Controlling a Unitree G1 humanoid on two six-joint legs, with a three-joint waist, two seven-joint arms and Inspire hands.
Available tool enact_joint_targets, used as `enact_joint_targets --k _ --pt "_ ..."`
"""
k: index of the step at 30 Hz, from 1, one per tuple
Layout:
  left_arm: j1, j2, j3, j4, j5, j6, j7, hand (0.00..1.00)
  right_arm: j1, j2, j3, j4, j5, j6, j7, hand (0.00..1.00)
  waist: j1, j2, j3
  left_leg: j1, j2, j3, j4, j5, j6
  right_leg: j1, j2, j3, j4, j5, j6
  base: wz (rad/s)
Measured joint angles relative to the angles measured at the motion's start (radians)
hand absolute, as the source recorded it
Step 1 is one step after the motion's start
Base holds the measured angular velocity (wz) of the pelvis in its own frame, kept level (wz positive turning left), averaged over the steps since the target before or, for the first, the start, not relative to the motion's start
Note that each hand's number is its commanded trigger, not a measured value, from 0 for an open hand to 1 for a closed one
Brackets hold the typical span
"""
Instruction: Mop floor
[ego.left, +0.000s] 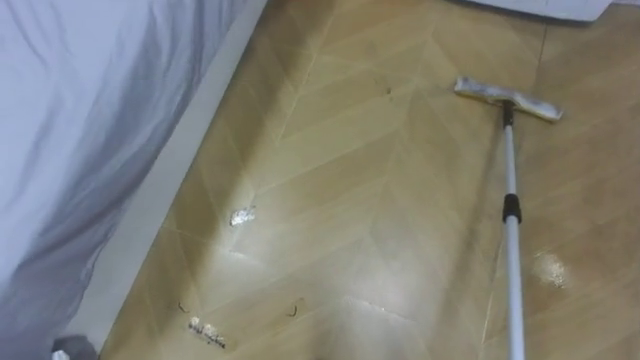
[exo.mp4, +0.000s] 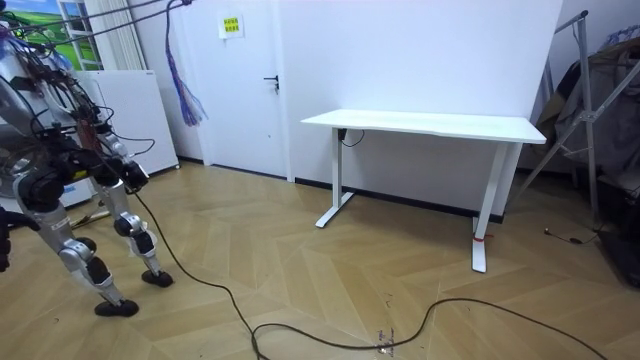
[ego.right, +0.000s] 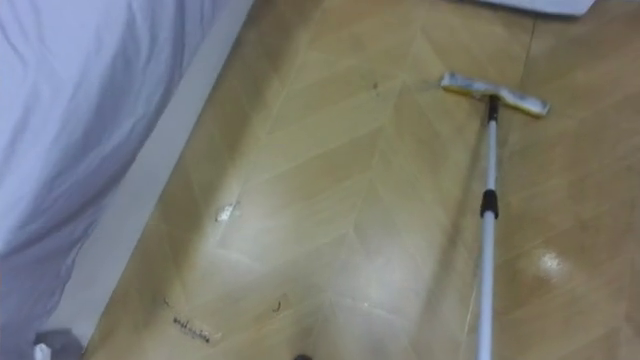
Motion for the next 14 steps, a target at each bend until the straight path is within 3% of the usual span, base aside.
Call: enact_joint_targets --k 5,10,14 --pt "0.002 -0.006 0.002 0.000 -0.002 -0.003 0.001 0.00 0.013 0.006 0.001 0.000 0.000 0.005 0.016 1.00 -0.006 -0.019 0.0007 0.085 0.004 -0.005 -0.035 0.007 -0.012 0.092 0.009 -0.018 -0.054 0.007 -0.009 0.09" --pt "0.029 -0.008 0.047 -0.018 0.006 0.002 0.016 0.00 0.068 0.027 0.001 -0.038 0.000 0.013 0.043 1.00 -0.011 -0.054 -0.0044 0.212 0.003 -0.004 -0.091 0.014 -0.023 0.216 0.016 -0.015 -0.110 0.011 -0.012 -0.01" --pt "0.029 -0.013 0.072 -0.039 0.004 -0.001 0.018 0.00 0.078 0.033 0.000 -0.055 -0.022 0.017 0.060 1.00 -0.026 -0.066 -0.0098 0.248 0.005 0.002 -0.104 0.016 -0.026 0.246 0.020 -0.007 -0.120 0.015 -0.015 -0.06"
